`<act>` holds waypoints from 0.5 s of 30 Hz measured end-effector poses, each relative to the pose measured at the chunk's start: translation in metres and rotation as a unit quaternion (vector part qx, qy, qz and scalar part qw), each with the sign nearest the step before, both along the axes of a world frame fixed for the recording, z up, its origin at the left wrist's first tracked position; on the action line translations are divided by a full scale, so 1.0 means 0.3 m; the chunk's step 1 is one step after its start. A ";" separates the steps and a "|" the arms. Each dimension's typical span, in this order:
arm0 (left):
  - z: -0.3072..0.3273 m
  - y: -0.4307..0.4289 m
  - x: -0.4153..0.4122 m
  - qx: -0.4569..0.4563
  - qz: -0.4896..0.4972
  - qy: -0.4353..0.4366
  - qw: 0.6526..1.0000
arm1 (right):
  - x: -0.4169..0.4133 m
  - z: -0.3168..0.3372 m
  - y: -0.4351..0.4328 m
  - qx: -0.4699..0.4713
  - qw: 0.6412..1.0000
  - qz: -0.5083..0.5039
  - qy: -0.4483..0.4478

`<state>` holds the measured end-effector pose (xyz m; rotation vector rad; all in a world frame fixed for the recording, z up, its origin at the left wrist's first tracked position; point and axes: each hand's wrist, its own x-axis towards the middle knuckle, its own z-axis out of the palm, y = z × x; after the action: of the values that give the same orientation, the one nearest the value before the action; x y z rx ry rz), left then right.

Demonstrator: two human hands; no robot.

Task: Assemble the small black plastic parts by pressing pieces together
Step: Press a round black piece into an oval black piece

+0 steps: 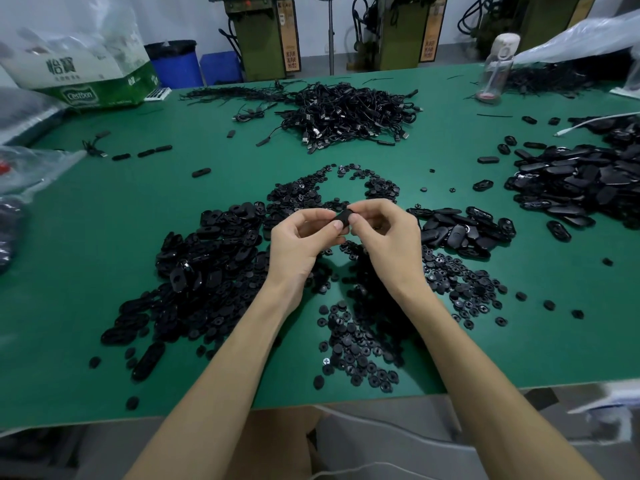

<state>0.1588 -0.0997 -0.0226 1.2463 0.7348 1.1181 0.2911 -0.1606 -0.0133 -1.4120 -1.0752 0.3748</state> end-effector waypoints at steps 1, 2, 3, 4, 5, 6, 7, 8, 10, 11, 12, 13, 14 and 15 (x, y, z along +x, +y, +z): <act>0.000 0.001 -0.001 0.003 -0.001 0.001 1.000 | -0.001 0.000 0.000 0.001 1.000 0.002 0.012; -0.001 0.002 -0.001 0.005 -0.003 0.001 1.000 | -0.001 0.001 0.000 0.002 1.000 0.004 0.023; -0.001 0.003 -0.001 0.007 -0.005 0.003 1.000 | -0.001 0.001 0.000 0.004 1.000 0.005 0.030; -0.001 0.003 0.001 0.008 -0.006 0.004 1.000 | -0.001 0.001 0.001 0.006 0.999 0.005 0.035; -0.001 0.003 0.002 0.009 -0.007 0.004 1.000 | 0.000 0.001 0.001 0.009 0.999 0.005 0.036; -0.002 0.003 0.003 0.009 -0.008 0.004 1.000 | 0.000 0.000 0.001 0.011 0.999 0.005 0.037; -0.001 0.002 0.002 0.007 -0.010 0.002 1.000 | 0.000 0.000 0.001 0.014 0.999 0.006 0.038; -0.001 0.002 0.002 0.006 -0.011 0.000 1.000 | 0.000 0.001 0.000 0.016 0.999 0.007 0.041; 0.000 0.002 0.002 0.002 -0.013 -0.003 1.000 | 0.000 0.003 -0.002 0.022 0.999 0.008 0.047; 0.001 0.003 0.002 -0.001 -0.014 -0.005 1.000 | -0.001 0.003 -0.002 0.024 0.999 0.008 0.048; 0.001 0.003 0.002 -0.003 -0.014 -0.005 1.000 | -0.002 0.004 -0.003 0.025 0.998 0.009 0.049; 0.001 0.003 0.002 -0.004 -0.015 -0.005 1.000 | -0.003 0.005 -0.004 0.025 0.999 0.008 0.048; 0.001 0.003 0.002 -0.005 -0.016 -0.004 1.000 | -0.004 0.006 -0.005 0.025 0.999 0.008 0.047; 0.000 0.003 0.001 -0.005 -0.017 -0.003 1.000 | -0.005 0.006 -0.006 0.023 0.999 0.009 0.045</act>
<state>0.1592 -0.0987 -0.0226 1.2422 0.7103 1.0884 0.2897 -0.1624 -0.0114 -1.3338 -1.0179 0.4194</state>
